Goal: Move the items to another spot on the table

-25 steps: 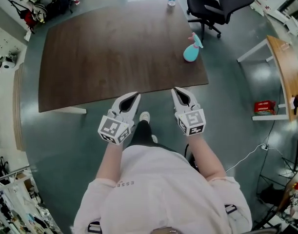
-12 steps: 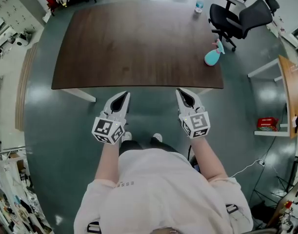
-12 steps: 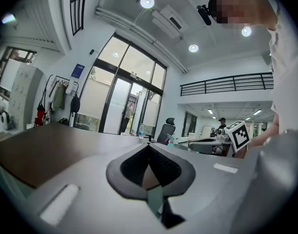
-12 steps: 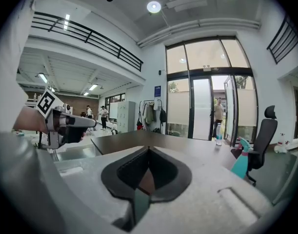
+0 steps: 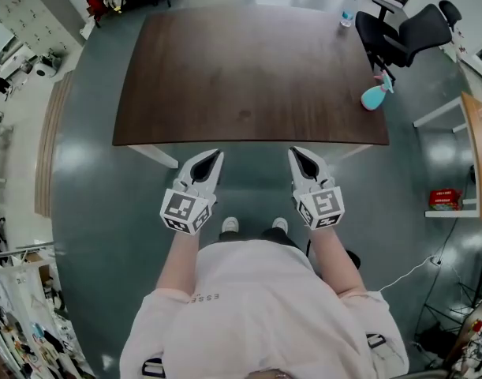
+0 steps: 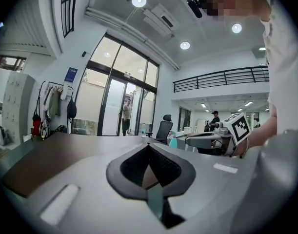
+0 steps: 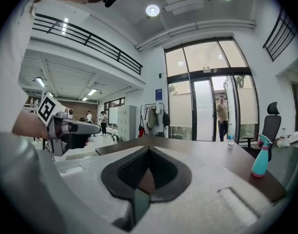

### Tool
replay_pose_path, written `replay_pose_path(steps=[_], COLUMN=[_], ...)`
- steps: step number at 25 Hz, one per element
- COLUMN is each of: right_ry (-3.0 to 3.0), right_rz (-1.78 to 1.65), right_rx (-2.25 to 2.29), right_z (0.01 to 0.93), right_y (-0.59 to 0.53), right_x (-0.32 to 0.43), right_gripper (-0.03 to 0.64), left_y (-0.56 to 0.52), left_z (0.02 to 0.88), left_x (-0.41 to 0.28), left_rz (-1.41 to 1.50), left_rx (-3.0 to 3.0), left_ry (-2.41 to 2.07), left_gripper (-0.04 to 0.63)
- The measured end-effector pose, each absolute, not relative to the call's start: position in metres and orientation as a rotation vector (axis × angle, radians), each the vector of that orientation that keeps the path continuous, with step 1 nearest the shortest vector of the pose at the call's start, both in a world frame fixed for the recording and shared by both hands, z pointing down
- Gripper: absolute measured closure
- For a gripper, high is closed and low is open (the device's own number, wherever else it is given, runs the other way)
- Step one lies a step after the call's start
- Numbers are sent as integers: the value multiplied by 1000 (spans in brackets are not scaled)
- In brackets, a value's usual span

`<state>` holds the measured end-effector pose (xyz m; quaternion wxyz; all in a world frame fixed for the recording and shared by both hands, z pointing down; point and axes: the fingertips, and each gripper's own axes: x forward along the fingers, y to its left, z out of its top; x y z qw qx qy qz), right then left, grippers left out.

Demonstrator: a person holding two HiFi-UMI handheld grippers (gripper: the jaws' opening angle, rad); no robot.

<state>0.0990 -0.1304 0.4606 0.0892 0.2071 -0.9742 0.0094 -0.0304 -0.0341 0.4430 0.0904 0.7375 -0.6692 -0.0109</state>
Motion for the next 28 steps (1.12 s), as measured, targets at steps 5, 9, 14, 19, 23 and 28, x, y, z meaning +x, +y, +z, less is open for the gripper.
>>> replay_pose_path(steps=[5,9,14,19,23,28], right_ry=[-2906,-2897,-2906,-2903,-2898,-2895], right_rz=[11,-1,77,59,5,18], right_rx=[610,608,642,650,643,645], right_z=[461,463,464,460,459,462], right_y=[-105,-94,-94,-96,-93,-94], right_x=[74,68,70,73,76,80], right_gripper=[624,626,626,626,626,626], left_y=[-19,-9,-5,-8,-8,-10], left_z=[444,446,445,444,441,442], left_x=[-47,-59,-57,-52,-49,-44], left_rz=[-66,-107,-121,-134,-167,-167], left_rx=[2242,2225,2233,2237,2235,2246], left_ry=[-1947,-1951,-1950,-1937,-1930,-1924], left_gripper=[580,580,580,580,580,580])
